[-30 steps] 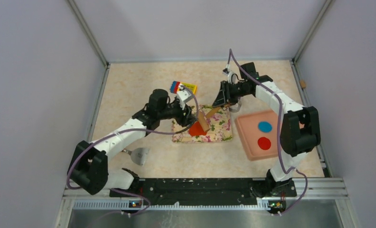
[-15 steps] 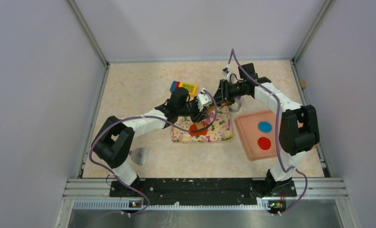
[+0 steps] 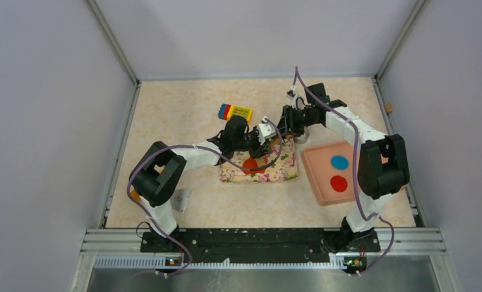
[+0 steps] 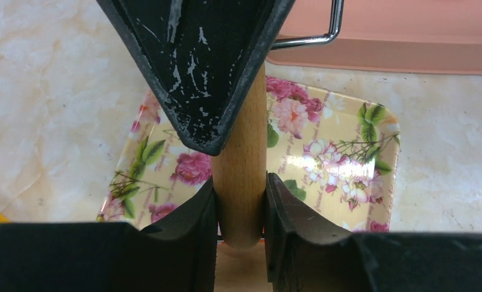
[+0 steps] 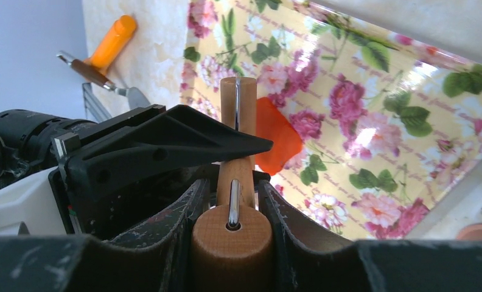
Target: Roll out the dumpling wrappers from the dough
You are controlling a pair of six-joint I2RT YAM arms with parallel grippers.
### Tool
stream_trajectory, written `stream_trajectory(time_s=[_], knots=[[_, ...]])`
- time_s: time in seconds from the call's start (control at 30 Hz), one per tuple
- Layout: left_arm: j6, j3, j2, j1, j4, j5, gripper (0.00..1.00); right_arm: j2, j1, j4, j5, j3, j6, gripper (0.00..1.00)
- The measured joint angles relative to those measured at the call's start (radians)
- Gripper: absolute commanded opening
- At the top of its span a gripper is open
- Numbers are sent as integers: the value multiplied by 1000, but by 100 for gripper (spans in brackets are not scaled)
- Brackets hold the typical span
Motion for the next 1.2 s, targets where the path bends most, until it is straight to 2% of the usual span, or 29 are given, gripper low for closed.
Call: stream_trajectory(time_s=[0.23,0.53,1.2], knots=[[-35,-5,60,-10,74,-7,0,0,11,-22,57,-18,-22,0],[-61,-88,58,-13,152,-6,0,0,44,6,98,-71,-36,0],[-39,-260,-86,26,136,-62,0,33,161,107,104,-84,-8,0]])
